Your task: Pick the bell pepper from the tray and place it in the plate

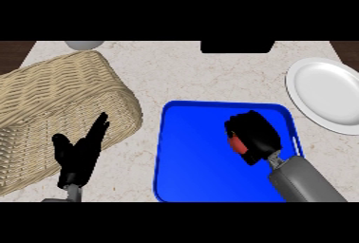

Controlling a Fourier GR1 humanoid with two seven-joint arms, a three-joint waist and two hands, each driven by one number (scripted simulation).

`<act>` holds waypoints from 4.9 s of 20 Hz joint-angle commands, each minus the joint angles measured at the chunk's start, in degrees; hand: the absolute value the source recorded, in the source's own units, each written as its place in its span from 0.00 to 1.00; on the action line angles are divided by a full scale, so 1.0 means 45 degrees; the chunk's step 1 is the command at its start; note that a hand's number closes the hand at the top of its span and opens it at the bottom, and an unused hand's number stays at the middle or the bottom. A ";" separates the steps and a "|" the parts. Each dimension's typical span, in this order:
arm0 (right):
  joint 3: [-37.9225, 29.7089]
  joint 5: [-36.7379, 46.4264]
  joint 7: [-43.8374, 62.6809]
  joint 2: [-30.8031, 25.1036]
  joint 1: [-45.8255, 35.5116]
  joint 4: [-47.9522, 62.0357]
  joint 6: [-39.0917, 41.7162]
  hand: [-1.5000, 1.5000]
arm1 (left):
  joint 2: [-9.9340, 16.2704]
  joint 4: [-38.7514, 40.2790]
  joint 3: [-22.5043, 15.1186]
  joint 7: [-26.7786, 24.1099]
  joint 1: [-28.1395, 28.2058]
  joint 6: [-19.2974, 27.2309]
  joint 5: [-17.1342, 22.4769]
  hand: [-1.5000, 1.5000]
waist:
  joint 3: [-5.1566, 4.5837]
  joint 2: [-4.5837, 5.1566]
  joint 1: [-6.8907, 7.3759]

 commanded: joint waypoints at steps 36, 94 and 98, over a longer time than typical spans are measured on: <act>-0.9570 -0.4622 0.2383 0.0764 0.0522 -0.0034 -0.9996 1.00 | -0.0529 0.0953 0.0190 -0.0290 0.0143 -0.0405 -0.0272 0.50 | -0.0081 0.0229 0.0084; -1.5221 -1.1579 -1.0935 -0.5436 0.0156 1.4376 0.2102 0.00 | -0.1016 0.0533 0.0338 0.0043 0.0211 -0.0482 -0.0811 0.50 | -0.0078 0.0179 0.0046; -1.4775 -1.1506 -1.1047 -0.4899 0.0563 1.3792 0.1620 0.00 | -0.1172 0.0826 0.0401 0.0386 -0.0295 -0.0254 -0.0974 0.50 | -0.0107 0.0128 -0.0085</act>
